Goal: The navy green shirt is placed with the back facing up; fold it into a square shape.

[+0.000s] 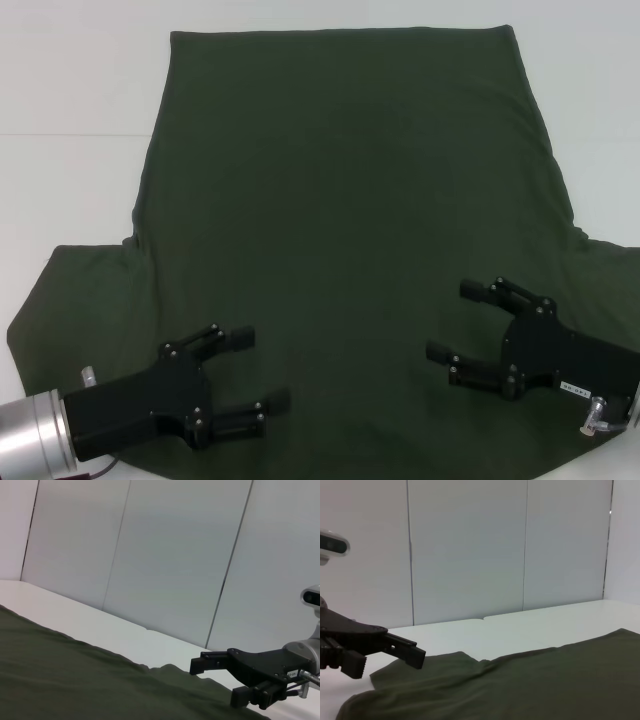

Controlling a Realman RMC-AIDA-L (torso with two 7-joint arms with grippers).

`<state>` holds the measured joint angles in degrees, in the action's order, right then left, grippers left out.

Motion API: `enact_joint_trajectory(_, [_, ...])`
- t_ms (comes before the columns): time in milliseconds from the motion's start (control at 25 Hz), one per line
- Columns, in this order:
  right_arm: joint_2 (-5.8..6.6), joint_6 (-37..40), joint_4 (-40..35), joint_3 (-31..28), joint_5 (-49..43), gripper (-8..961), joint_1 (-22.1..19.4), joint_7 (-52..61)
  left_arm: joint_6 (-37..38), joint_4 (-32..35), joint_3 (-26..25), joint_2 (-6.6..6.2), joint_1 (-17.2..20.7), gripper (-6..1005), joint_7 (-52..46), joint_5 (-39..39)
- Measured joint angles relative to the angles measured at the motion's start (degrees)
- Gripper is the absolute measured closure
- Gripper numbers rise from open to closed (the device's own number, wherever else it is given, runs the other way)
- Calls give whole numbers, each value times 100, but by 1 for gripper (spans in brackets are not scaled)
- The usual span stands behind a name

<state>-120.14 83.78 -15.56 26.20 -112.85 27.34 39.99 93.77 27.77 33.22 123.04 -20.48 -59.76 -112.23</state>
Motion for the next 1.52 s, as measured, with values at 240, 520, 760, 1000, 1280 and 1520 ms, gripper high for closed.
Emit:
enact_joint_trajectory(240, [0, 7, 0, 3, 0, 29, -1, 0, 5, 0, 0, 0, 0, 63, 0, 0])
enact_joint_trajectory(520, [0, 17, 0, 8, 0, 29, -1, 3, 23, 0, -58, -8, 0, 63, -38, 0])
enact_joint_trajectory(760, [6, 39, -35, 9, 8, 28, -1, 100, 170, 101, -651, -286, -142, 63, -2383, -29])
enact_joint_trajectory(1000, [12, 49, -34, 14, 5, 28, 22, 104, -29, 640, -791, -569, -254, 64, -5197, -134])
enact_joint_trajectory(1280, [17, 31, -48, 26, 5, 29, 44, 244, -290, 1313, -1007, -932, -420, 65, -7604, -1287])
enact_joint_trajectory(1520, [10, -82, -52, 6, 32, 28, 129, 308, -235, 1994, -1042, -1096, -486, 65, -8625, -2163])
